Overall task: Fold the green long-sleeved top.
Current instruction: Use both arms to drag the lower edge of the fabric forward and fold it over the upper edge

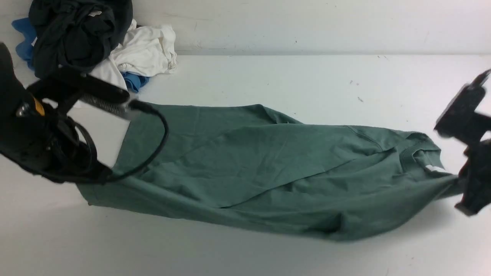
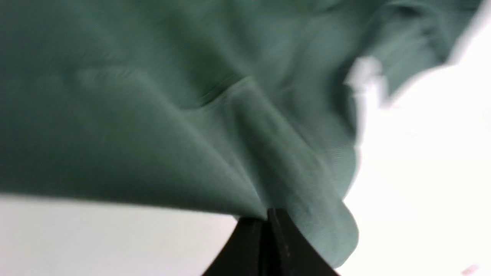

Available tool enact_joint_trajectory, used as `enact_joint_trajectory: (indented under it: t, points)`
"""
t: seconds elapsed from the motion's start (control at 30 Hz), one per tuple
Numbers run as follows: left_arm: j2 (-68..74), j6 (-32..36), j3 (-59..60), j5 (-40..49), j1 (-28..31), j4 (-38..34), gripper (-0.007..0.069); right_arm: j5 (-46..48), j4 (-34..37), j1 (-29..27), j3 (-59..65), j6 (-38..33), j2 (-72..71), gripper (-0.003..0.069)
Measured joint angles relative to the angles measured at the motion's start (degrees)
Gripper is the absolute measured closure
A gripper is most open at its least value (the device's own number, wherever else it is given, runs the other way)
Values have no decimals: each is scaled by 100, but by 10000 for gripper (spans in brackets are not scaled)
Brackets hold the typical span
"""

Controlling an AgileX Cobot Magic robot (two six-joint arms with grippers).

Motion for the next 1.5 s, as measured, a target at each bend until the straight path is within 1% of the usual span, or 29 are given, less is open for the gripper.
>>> enact_joint_trajectory:
  t: [0.07,0.13,0.2,0.23,0.3,0.37,0.47,0.53,0.57,0.67,0.73,0.83,0.9,1.0,1.1,1.17,1.2,1.23,1.27,1.33,1.4,1.47,1.5]
  points:
    - [136,5,-223,-76,106,-56,600,-141,137,-116,-173,101,69,662]
    - [689,5,-901,-286,368,-178,600,-662,526,-265,-618,134,489,662]
    - [1272,5,-1389,-345,508,-272,600,-966,750,-270,-898,51,905,662]
    - [1272,5,-1444,-350,521,-282,600,-995,750,-270,-930,44,956,662]
    - [2234,5,-2235,-507,626,-322,600,-1294,895,-270,-1399,-7,1672,662]
    - [2666,5,-2510,-587,645,-321,600,-1347,895,-270,-1643,-12,2012,662]
    - [3860,-14,-3504,-716,678,-331,600,-1375,895,-270,-2387,11,2953,662]
    - [4460,-26,-4042,-563,711,-343,600,-1267,895,-277,-2774,115,3335,662]
    - [4513,-26,-4094,-542,711,-343,600,-1253,895,-277,-2809,129,3335,662]
    - [5203,-109,-4865,-234,764,-370,600,-1057,895,-303,-3315,381,3723,662]
    - [5471,-305,-5319,-196,797,-376,600,-979,948,-348,-3592,596,3878,662]
    - [5645,-649,-5608,-270,842,-395,600,-980,1061,-414,-3770,955,4046,662]
    - [5722,-904,-5688,-344,887,-395,593,-974,1264,-460,-3862,1220,4190,655]
    - [5778,-951,-5696,-466,900,-386,552,-974,1566,-493,-3917,1411,4330,595]
    - [5796,-951,-5703,-573,900,-368,447,-929,1788,-501,-4057,1458,4370,484]
    - [5796,-951,-5817,-567,906,-365,338,-808,1911,-501,-4314,1525,4324,389]
    - [5790,-951,-5877,-541,906,-360,300,-761,1976,-501,-4430,1540,4289,361]
    - [5784,-951,-5910,-524,906,-363,282,-729,2000,-501,-4491,1540,4270,354]
    - [5739,-951,-6037,-416,906,-363,222,-580,2086,-501,-4721,1540,4174,318]
    - [5650,-951,-6163,-221,906,-363,183,-381,2260,-482,-5036,1527,4010,311]
    - [5522,-951,-6225,-14,869,-363,174,-135,2500,-405,-5255,1365,3843,343]
    - [5382,-916,-6258,295,772,-369,197,252,2795,-230,-5383,943,3762,416]
    - [5337,-784,-6265,475,681,-382,228,538,2979,-120,-5399,667,3770,471]
